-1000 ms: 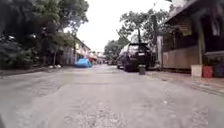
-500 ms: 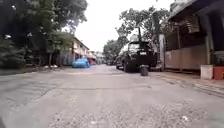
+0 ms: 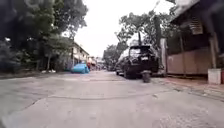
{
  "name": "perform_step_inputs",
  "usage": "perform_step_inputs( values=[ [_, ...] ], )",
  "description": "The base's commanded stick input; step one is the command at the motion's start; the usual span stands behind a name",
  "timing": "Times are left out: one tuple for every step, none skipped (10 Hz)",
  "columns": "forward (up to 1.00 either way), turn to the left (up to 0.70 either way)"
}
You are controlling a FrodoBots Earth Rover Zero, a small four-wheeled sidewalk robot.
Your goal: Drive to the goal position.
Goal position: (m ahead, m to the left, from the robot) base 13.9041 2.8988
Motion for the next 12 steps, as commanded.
perform_step_inputs(
  values=[
    [1.00, 0.00],
    [1.00, 0.00],
    [1.00, 0.00],
    [1.00, 0.00],
    [1.00, 0.00],
    [1.00, 0.00],
    [1.00, 0.00],
    [1.00, 0.00],
    [1.00, 0.00],
    [1.00, 0.00],
    [1.00, 0.00],
    [1.00, 0.00]
  ],
)
